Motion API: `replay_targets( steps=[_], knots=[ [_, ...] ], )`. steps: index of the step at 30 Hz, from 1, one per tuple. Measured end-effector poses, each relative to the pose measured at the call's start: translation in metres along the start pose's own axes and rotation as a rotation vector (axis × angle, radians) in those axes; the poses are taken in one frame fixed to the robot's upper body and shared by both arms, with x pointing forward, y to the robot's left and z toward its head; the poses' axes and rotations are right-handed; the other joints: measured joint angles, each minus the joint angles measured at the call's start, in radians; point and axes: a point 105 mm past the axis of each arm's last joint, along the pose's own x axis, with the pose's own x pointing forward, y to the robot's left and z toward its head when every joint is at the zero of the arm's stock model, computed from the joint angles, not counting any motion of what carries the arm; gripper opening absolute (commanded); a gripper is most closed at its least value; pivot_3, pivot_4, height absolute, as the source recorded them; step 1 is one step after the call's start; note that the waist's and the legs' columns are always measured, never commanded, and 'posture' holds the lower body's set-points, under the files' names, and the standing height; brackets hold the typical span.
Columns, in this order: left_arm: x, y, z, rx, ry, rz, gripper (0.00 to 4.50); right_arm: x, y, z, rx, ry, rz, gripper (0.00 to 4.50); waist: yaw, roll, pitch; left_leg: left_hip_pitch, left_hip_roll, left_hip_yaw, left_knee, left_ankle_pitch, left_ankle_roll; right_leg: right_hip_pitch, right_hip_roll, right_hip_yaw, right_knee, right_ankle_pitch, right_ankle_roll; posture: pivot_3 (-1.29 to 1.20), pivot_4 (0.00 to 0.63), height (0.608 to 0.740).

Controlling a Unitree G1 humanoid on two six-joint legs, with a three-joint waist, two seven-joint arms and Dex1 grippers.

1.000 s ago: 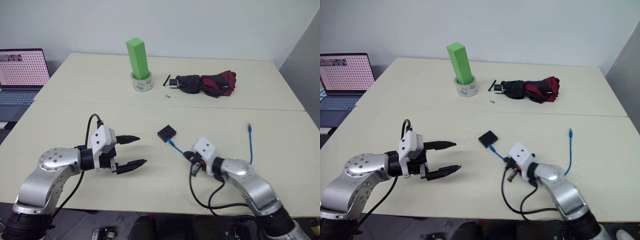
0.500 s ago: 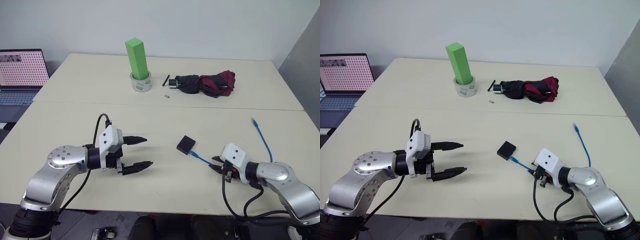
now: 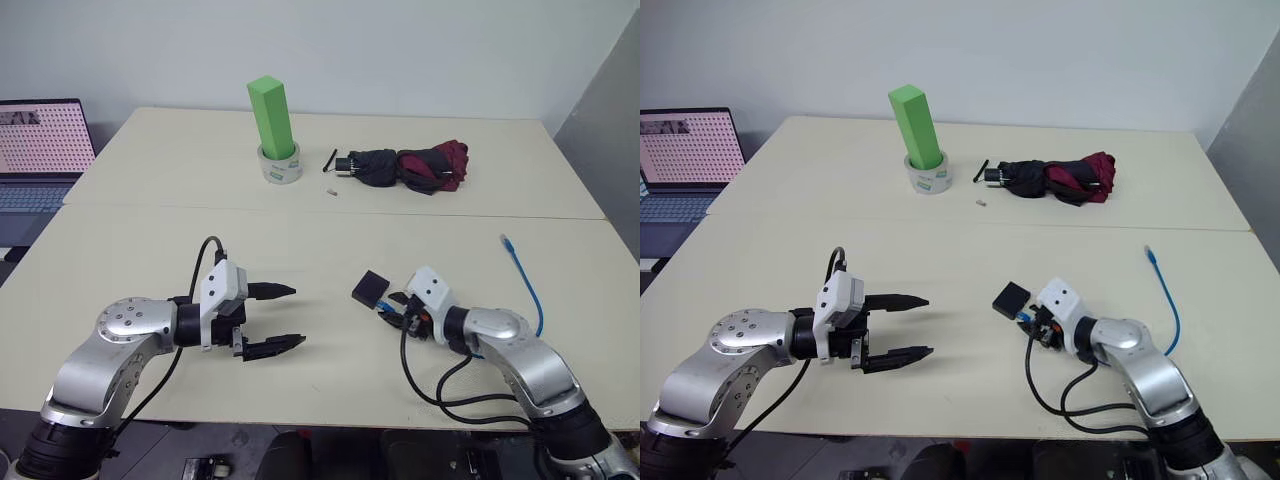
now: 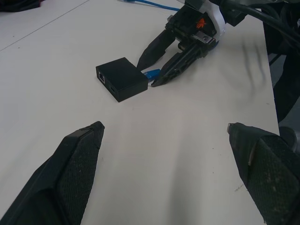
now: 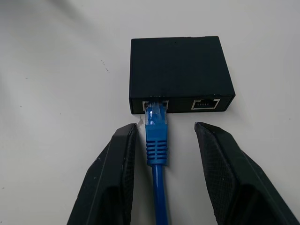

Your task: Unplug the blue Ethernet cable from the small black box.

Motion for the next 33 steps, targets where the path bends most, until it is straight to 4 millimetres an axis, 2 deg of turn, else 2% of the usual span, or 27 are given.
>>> replay_targets(
  steps=[2, 5, 6, 11, 13, 18, 23, 27, 33],
  knots=[
    [0.0, -0.001, -0.002, -0.007, 0.002, 0.002, 4.5, 0.0, -0.001, 0.001, -0.004, -0.001, 0.0, 1.14, 0.0, 0.0, 0.0, 0.0, 0.0, 0.0, 0.0, 0.0, 0.0, 0.0, 0.0, 0.0, 0.0, 0.0, 0.0, 0.0, 0.15, 0.74],
    [-0.001, -0.002, -0.004, -0.018, 0.006, 0.005, 4.5, 0.001, 0.0, 0.001, -0.019, 0.002, 0.017, 0.26, 0.0, 0.0, 0.0, 0.0, 0.0, 0.0, 0.0, 0.0, 0.0, 0.0, 0.0, 0.0, 0.0, 0.0, 0.0, 0.0, 0.15, 0.74],
    [0.0, -0.001, -0.004, -0.018, 0.005, 0.007, 4.5, 0.001, 0.0, 0.001, -0.029, 0.003, 0.022, 0.14, 0.0, 0.0, 0.0, 0.0, 0.0, 0.0, 0.0, 0.0, 0.0, 0.0, 0.0, 0.0, 0.0, 0.0, 0.0, 0.0, 0.15, 0.74],
    [0.001, 0.005, -0.004, -0.019, -0.002, 0.052, 4.5, -0.002, 0.002, 0.004, -0.153, -0.006, 0.04, 0.14, 0.0, 0.0, 0.0, 0.0, 0.0, 0.0, 0.0, 0.0, 0.0, -0.001, 0.0, 0.0, 0.0, 0.0, 0.0, 0.0, 0.15, 0.74],
    [0.004, 0.009, -0.001, -0.032, -0.024, 0.073, 4.5, -0.004, 0.002, 0.013, -0.281, -0.05, 0.039, 0.14, 0.0, 0.001, 0.0, -0.001, 0.0, 0.0, 0.0, 0.0, 0.0, -0.001, 0.0, 0.0, 0.0, 0.0, 0.0, 0.0, 0.15, 0.74],
    [0.01, 0.01, 0.004, -0.234, -0.083, 0.042, 4.5, -0.011, 0.002, 0.033, -0.762, -0.131, 0.065, 0.14, -0.002, 0.0, 0.001, 0.0, 0.0, 0.0, 0.0, 0.0, 0.0, -0.001, 0.0, 0.0, 0.0, 0.0, 0.0, 0.0, 0.15, 0.74],
    [0.014, 0.006, 0.013, -0.37, -0.125, -0.022, 4.5, -0.011, 0.012, 0.046, -1.034, -0.234, 0.122, 0.14, -0.003, 0.0, 0.001, 0.0, 0.0, 0.001, 0.001, 0.002, -0.003, -0.001, 0.0, 0.0, 0.0, 0.0, 0.0, 0.0, 0.15, 0.74],
    [0.022, 0.013, 0.025, -0.434, -0.206, -0.035, 4.5, -0.011, 0.018, 0.058, -1.135, -0.335, 0.141, 0.14, -0.003, 0.0, 0.001, 0.0, 0.001, 0.001, 0.001, 0.002, -0.003, 0.0, 0.0, 0.0, 0.0, 0.0, 0.0, 0.0, 0.15, 0.74],
    [0.033, 0.014, 0.025, -0.483, -0.251, -0.034, 4.5, -0.008, 0.022, 0.065, -1.154, -0.404, 0.15, 0.14, -0.003, 0.0, 0.001, 0.0, 0.001, 0.001, 0.001, 0.002, -0.004, 0.0, 0.0, 0.0, 0.001, 0.0, 0.0, 0.0, 0.15, 0.74]
  ],
)
